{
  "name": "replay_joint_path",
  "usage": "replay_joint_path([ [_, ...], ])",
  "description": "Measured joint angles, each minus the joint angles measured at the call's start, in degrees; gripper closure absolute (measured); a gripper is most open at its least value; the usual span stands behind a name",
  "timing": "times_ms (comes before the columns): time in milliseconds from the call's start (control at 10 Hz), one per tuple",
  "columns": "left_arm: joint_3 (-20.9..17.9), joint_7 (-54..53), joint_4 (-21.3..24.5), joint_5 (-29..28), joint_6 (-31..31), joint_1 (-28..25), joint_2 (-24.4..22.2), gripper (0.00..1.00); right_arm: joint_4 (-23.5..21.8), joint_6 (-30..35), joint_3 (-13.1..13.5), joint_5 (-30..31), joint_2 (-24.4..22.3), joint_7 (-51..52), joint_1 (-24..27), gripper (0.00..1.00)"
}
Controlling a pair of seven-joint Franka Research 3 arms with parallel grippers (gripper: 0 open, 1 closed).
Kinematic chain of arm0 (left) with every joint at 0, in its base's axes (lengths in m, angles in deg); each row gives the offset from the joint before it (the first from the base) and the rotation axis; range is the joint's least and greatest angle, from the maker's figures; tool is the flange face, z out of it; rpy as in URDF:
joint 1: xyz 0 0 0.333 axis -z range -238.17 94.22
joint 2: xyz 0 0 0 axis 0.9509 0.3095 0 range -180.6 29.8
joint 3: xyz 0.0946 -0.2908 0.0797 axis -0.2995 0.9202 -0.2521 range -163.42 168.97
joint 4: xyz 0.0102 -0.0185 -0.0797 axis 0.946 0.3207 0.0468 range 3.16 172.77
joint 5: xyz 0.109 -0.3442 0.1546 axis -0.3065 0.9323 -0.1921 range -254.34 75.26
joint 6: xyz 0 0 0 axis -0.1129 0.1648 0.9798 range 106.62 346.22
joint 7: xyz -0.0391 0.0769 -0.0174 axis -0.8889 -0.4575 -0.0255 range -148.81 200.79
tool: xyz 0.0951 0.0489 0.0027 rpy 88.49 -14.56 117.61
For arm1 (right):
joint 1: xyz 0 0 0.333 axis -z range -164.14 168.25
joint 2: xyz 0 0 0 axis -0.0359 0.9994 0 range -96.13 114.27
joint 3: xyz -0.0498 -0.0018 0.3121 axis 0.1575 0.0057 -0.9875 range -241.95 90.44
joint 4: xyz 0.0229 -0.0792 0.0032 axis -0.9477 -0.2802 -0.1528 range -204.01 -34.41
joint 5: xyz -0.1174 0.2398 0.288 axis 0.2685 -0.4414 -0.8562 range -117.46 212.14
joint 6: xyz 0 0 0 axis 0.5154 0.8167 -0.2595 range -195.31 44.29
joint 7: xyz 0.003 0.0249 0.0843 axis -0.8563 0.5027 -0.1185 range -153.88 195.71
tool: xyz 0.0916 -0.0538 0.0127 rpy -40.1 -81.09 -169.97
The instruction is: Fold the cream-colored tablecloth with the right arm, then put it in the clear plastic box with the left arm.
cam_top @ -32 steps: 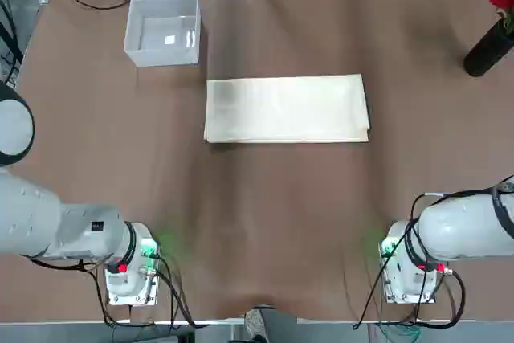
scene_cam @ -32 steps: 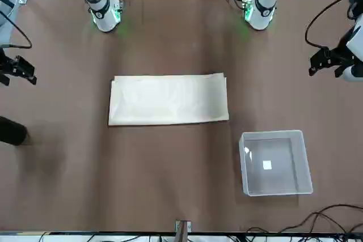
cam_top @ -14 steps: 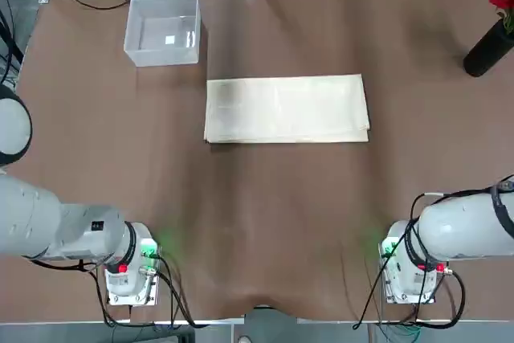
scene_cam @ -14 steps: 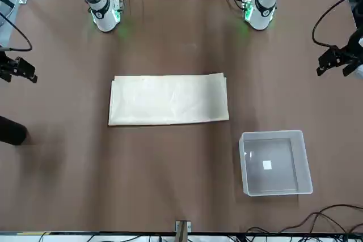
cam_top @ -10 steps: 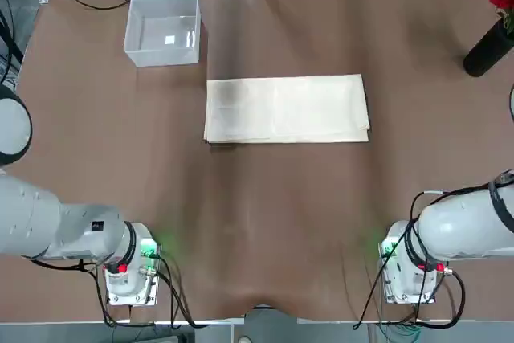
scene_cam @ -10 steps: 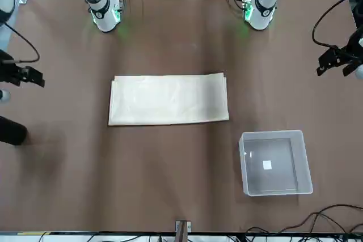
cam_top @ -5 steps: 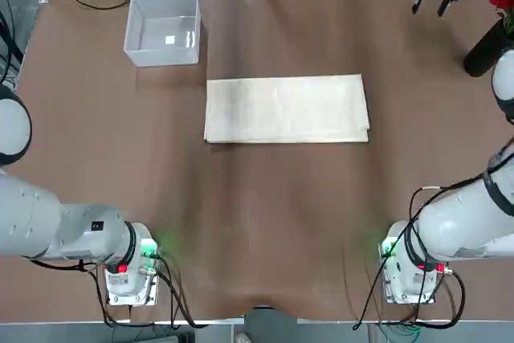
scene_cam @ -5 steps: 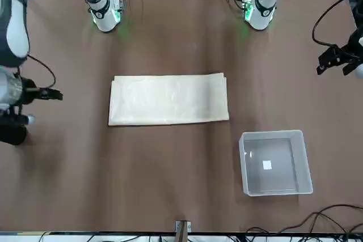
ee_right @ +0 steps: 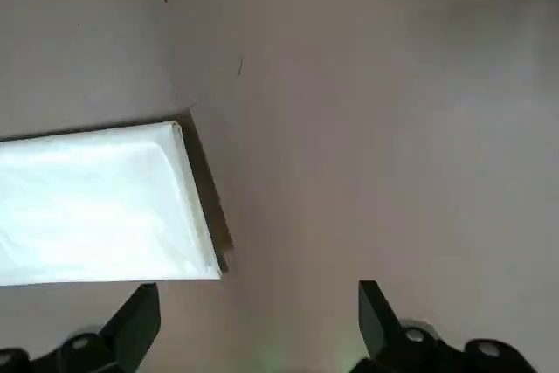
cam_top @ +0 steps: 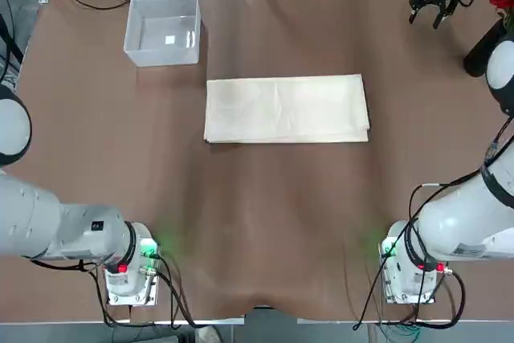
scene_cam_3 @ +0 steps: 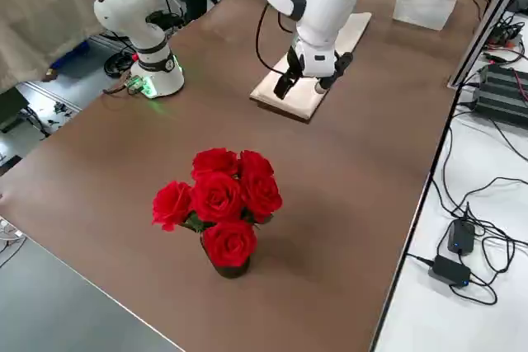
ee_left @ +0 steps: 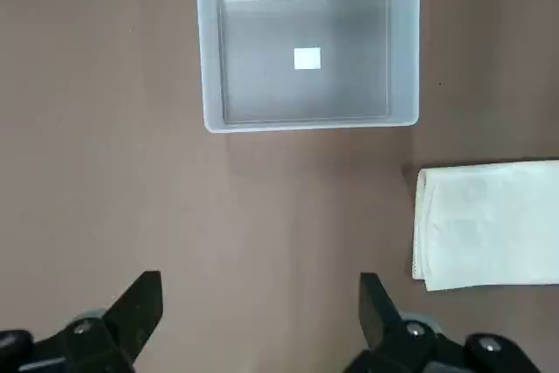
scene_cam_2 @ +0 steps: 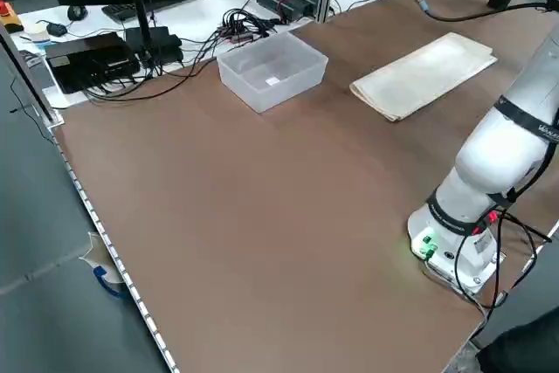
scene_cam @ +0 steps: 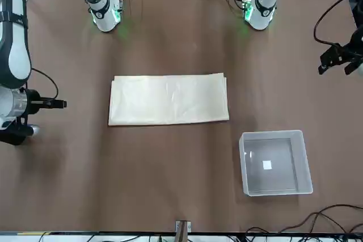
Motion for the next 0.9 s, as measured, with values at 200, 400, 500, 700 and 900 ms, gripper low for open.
replay_joint_path([
  [200,0.2,0.0,0.0,0.0,0.0,0.0,0.0,0.01,-3.6,-4.6,-0.4,-2.9,0.5,0.0,-0.1,0.0],
  [400,0.3,0.1,0.0,0.0,0.0,0.1,0.0,0.01,-8.6,-9.5,-0.5,-5.4,1.1,0.0,-0.1,0.0],
  [500,0.4,0.1,0.0,0.0,0.0,0.2,0.0,0.01,-10.1,-10.8,-0.5,-5.8,1.3,0.0,-0.2,0.0],
  [700,0.5,0.1,0.0,0.0,0.0,0.2,0.0,0.01,-11.8,-11.6,-0.7,-6.1,1.9,0.0,-0.4,0.0],
  [900,0.5,0.1,0.0,0.0,0.0,0.2,0.0,0.01,-12.1,-12.0,-0.7,-6.2,3.8,0.0,-0.4,0.0],
])
